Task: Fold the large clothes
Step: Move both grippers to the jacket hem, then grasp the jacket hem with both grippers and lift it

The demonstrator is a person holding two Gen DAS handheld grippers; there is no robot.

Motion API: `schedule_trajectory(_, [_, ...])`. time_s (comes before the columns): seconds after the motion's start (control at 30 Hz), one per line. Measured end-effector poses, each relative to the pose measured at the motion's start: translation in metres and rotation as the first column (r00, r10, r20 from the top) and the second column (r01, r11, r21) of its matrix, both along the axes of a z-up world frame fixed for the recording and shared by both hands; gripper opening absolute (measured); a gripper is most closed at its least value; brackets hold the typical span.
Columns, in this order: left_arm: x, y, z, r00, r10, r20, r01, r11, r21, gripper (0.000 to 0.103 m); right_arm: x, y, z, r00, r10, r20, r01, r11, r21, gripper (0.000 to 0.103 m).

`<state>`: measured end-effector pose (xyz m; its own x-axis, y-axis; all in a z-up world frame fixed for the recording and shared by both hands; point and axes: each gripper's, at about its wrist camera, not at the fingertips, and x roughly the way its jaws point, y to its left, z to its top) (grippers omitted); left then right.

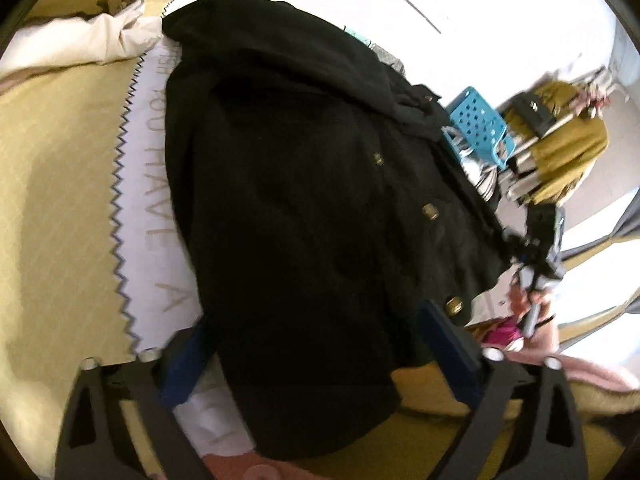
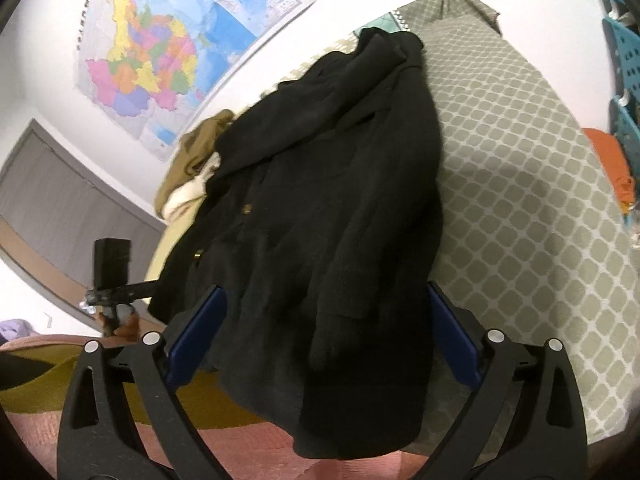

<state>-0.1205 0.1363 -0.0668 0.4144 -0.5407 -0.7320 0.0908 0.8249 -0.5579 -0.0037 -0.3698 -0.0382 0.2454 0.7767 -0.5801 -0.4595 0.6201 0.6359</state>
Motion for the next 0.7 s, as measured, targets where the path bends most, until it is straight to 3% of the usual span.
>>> schedule_trajectory(0.03, [0.001,-0.002,-0.001,1.0,-0.005,-0.002,0.005,1.0,0.005,0.077,0.0,-0.001,0.0,1.0,0.003,0.001,-0.003,1.0,0.009,0.083])
schedule_trajectory(0.17, [0.0,-0.001,-0.002,1.0,-0.018,-0.004,0.018,1.0,0.022,0.075,0.0,-0.005,-0.004,1.0,-0.001,-0.014,0.001,1.0,0.005,0.083])
schedule_trajectory(0.3, [0.004,-0.007,-0.002,0.999,-0.042,0.0,0.042,0.999,0.001,0.09,-0.004,0.005,-0.002,1.0,0.023,0.003,-0.023,1.0,-0.016,0.087])
schedule_trajectory(0.33, [0.005,-0.01,-0.002,0.999,-0.043,0.004,0.042,0.999,0.013,0.091,-0.004,0.006,-0.003,1.0,0.024,-0.001,-0.024,1.0,-0.008,0.079])
schedule_trajectory(0.37, [0.005,-0.013,-0.001,0.999,-0.039,0.006,0.039,0.999,0.024,0.091,-0.002,0.006,-0.004,0.999,0.03,-0.022,-0.03,0.999,0.014,0.055])
schedule_trajectory(0.4, [0.006,-0.014,0.0,1.0,-0.027,0.009,0.026,0.999,0.036,0.086,-0.001,0.006,-0.008,0.998,0.038,-0.053,-0.035,0.998,0.043,0.043])
schedule_trajectory(0.43, [0.007,-0.012,0.0,1.0,-0.01,0.008,0.01,0.999,0.048,0.071,0.001,0.007,-0.013,0.995,0.046,-0.084,-0.04,0.997,0.065,0.031])
schedule_trajectory(0.47, [0.007,-0.009,-0.001,1.0,0.017,0.002,-0.017,0.998,0.065,0.06,0.0,0.009,-0.014,0.995,0.052,-0.086,-0.046,0.997,0.066,0.027])
schedule_trajectory(0.5, [0.009,-0.004,-0.003,0.999,0.047,-0.02,-0.046,0.997,0.068,0.041,-0.001,0.01,-0.013,0.995,0.053,-0.083,-0.047,0.996,0.071,0.025])
schedule_trajectory(0.6, [0.01,0.007,0.0,0.995,0.091,-0.028,-0.091,0.996,0.011,0.024,-0.003,0.006,-0.003,0.997,0.034,-0.07,-0.024,0.989,0.149,0.016])
schedule_trajectory(0.7, [0.005,0.017,0.015,0.993,0.116,0.011,-0.115,0.992,-0.044,0.019,-0.014,0.002,0.025,1.0,0.017,0.001,-0.017,0.976,0.215,0.013])
